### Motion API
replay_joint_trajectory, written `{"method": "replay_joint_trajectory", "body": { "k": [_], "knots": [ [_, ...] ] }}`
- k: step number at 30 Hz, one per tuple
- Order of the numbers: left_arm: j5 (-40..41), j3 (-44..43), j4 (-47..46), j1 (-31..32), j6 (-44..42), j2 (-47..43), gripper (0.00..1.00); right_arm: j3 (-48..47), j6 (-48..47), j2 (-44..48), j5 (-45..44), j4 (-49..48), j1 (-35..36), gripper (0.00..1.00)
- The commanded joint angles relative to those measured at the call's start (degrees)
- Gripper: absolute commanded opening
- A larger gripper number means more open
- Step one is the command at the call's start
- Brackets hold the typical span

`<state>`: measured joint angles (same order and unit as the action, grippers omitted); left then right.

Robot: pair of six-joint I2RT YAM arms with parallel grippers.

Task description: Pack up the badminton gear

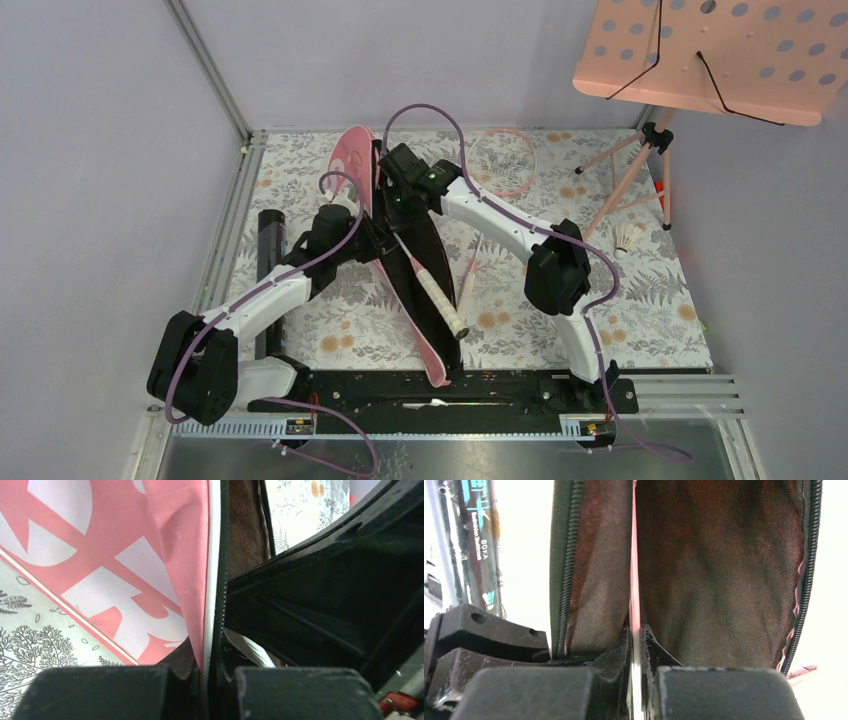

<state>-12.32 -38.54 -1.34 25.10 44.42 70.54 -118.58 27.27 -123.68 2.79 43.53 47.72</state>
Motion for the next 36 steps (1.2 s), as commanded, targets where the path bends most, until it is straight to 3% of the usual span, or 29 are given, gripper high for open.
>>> {"method": "replay_joint_trajectory", "body": {
  "k": [1, 7, 14, 21, 22, 26, 31, 35, 36],
  "knots": [
    [-16.61, 1.68, -7.14, 6.13, 6.09, -2.96, 0.00, 3.03, 6.87, -1.50, -12.84, -22.67, -0.81, 0.00],
    [-17.92, 3.56, -8.97, 10.32, 8.91, -6.38, 0.00, 9.89, 7.80, -0.54, -23.72, -33.98, -0.79, 0.00],
    [-19.14, 5.22, -9.31, 11.54, 10.13, -9.80, 0.00, 15.76, 8.06, -1.41, -27.76, -45.18, -0.46, 0.00],
    [-14.62, 3.08, -3.23, 11.55, 7.74, -11.05, 0.00, 15.76, 7.60, -3.86, -27.55, -45.25, 0.09, 0.00],
    [-12.47, 2.47, -1.45, 11.43, 6.92, -11.37, 0.00, 14.76, 5.80, -3.84, -25.99, -44.15, 0.09, 0.05],
    [-0.69, -2.70, 9.46, 11.02, 2.03, -12.10, 0.00, 13.91, -1.96, 0.79, -15.12, -38.22, 0.09, 0.45],
    [9.44, -6.07, 15.47, 6.50, -1.75, -12.44, 0.00, 21.06, -11.25, 14.84, -4.26, -32.29, 0.50, 0.73],
    [13.35, -7.24, 17.16, 2.28, -3.93, -11.13, 0.00, 33.04, -14.61, 27.68, -4.22, -33.61, 0.70, 0.98],
    [12.68, -7.12, 16.48, 1.30, -4.33, -10.87, 0.00, 36.08, -15.25, 31.06, -4.08, -34.88, 0.70, 0.99]
  ]
}}
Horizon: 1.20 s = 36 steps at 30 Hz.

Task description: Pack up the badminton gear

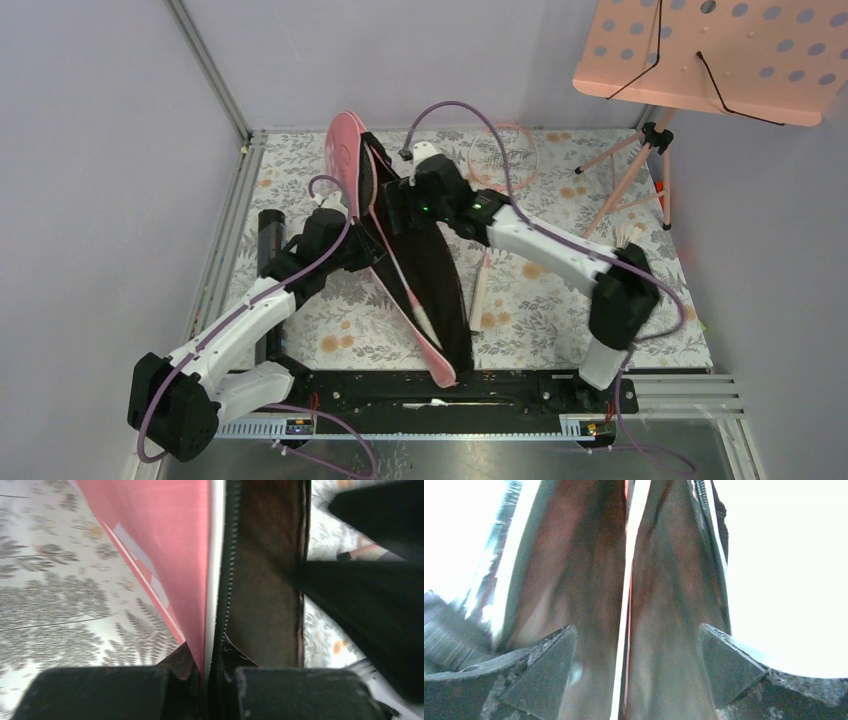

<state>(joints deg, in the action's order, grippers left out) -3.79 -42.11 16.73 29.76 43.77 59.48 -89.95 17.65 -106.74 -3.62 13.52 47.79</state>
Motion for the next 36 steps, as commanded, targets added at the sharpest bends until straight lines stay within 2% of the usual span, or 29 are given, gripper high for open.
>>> {"method": "replay_joint_trajectory", "body": {
  "k": [1, 8, 9, 11, 13, 16, 20, 26, 30, 36],
  "knots": [
    [2.82, -3.45, -2.29, -4.11, -3.92, 0.53, 0.00, 11.05, -6.08, 17.30, 2.34, -6.47, 0.56, 1.00],
    [-0.42, -4.81, -3.96, -6.02, -6.81, 3.41, 0.00, 35.21, -10.51, 37.11, 8.52, -24.27, -0.32, 1.00],
    [-0.87, -4.82, -4.17, -6.03, -7.57, 3.44, 0.00, 38.12, -9.24, 38.41, 5.45, -25.26, -0.56, 1.00],
    [-1.85, -4.31, -4.79, -6.03, -8.99, 3.10, 0.00, 40.82, -1.49, 39.99, -7.21, -21.39, -1.19, 1.00],
    [-2.31, -3.54, -5.24, -6.07, -10.70, 2.45, 0.00, 42.16, 4.09, 40.02, -11.99, -16.80, -2.88, 1.00],
    [-3.89, -2.11, -5.65, -6.03, -13.56, 0.84, 0.00, 42.88, 11.86, 36.63, -13.27, -10.76, -5.83, 1.00],
    [-6.35, -0.22, -5.60, -6.05, -16.11, -1.20, 0.00, 38.00, 19.38, 27.36, -12.91, -3.20, -11.23, 0.98],
    [-6.59, 1.53, -5.12, -6.03, -17.55, -3.28, 0.00, 26.60, 19.76, 10.56, -14.86, 1.64, -13.75, 0.93],
    [-5.85, 1.83, -3.81, -6.07, -17.66, -4.91, 0.00, 19.61, 21.44, 1.37, -16.91, 6.74, -15.24, 0.84],
    [-5.30, 2.17, -3.49, -6.08, -17.75, -7.07, 0.00, 16.47, 21.72, -3.37, -19.37, 7.52, -15.32, 0.83]
  ]
}}
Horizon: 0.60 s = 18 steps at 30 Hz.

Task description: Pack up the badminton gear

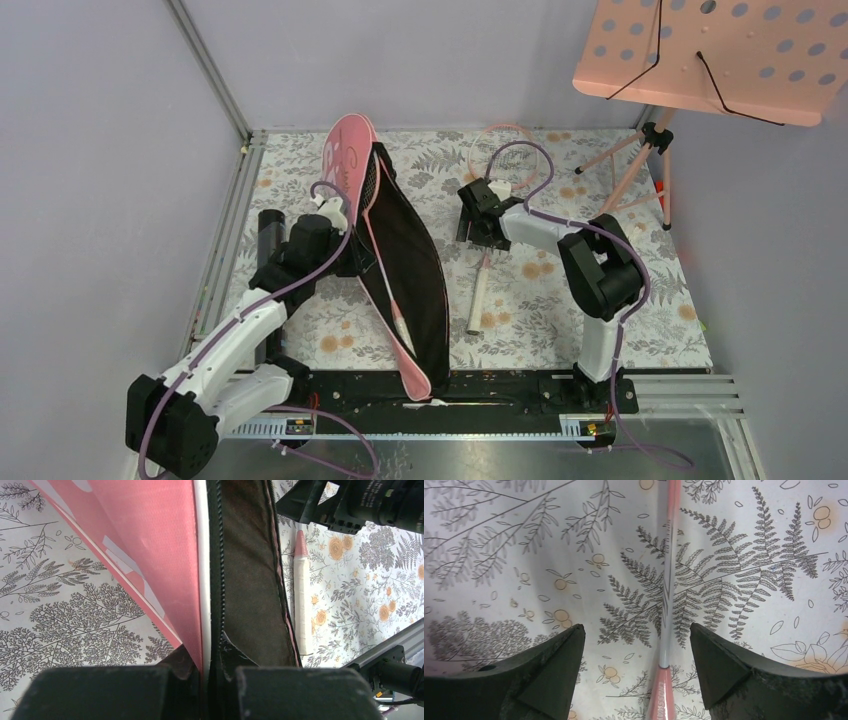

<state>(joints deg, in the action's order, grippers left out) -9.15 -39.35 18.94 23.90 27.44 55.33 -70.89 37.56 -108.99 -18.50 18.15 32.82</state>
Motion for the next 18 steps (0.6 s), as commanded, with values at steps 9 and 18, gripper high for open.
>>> {"method": "replay_joint_trajectory", "body": {
  "k": [9, 18],
  "knots": [
    [2.39, -1.58, -4.61, -0.21, -1.51, -1.21, 0.00, -0.01, 0.70, -2.72, -4.69, 2.30, -0.39, 0.63],
    [3.07, -2.56, -4.43, -0.21, -2.21, 0.39, 0.00, 1.03, -2.49, -2.69, -5.23, 1.66, -0.39, 0.24]
  ]
}}
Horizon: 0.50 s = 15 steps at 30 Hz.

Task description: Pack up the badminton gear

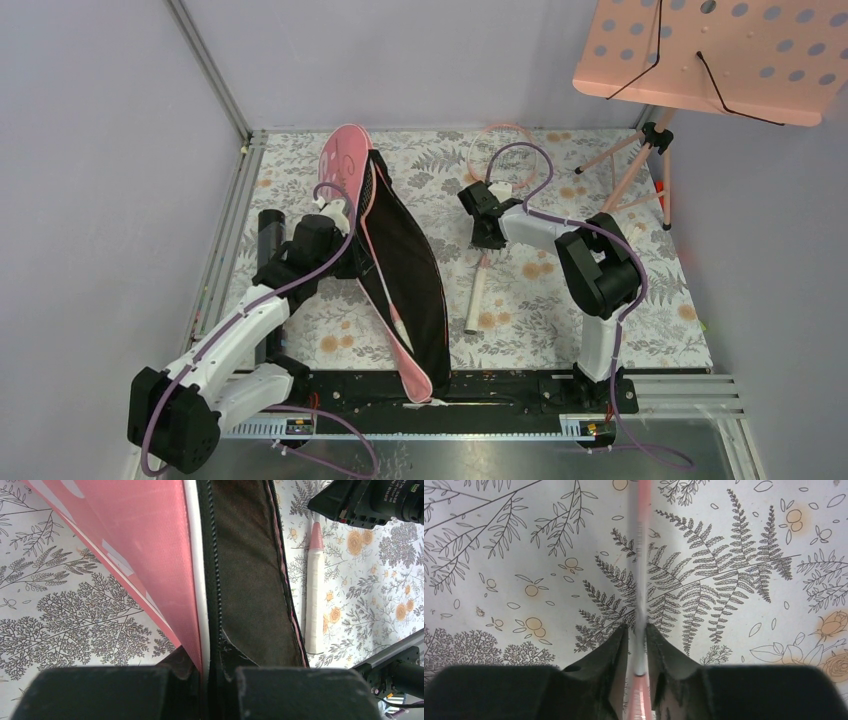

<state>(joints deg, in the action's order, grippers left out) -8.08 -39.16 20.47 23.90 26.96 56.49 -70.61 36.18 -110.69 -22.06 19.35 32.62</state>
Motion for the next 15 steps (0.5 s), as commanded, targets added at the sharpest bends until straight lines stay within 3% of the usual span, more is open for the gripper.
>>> {"method": "replay_joint_trajectory", "body": {
  "k": [1, 3, 7, 15],
  "knots": [
    [2.37, -2.69, -5.97, -0.18, -1.86, -0.77, 0.00, 0.62, -2.02, -0.79, -2.46, 0.78, -0.19, 0.16],
    [2.72, -2.66, -5.81, -0.23, -1.91, -0.62, 0.00, -0.09, -3.90, 0.24, -5.09, 2.53, -0.22, 0.01],
    [3.12, -3.66, -6.31, -0.26, -1.61, 0.92, 0.00, -0.09, -9.81, 6.20, -10.27, 5.06, -0.06, 0.00],
    [6.06, -13.15, -5.60, -1.49, -0.20, 12.67, 0.00, 11.05, -18.15, 25.50, -11.57, 1.84, 3.35, 0.00]
  ]
}}
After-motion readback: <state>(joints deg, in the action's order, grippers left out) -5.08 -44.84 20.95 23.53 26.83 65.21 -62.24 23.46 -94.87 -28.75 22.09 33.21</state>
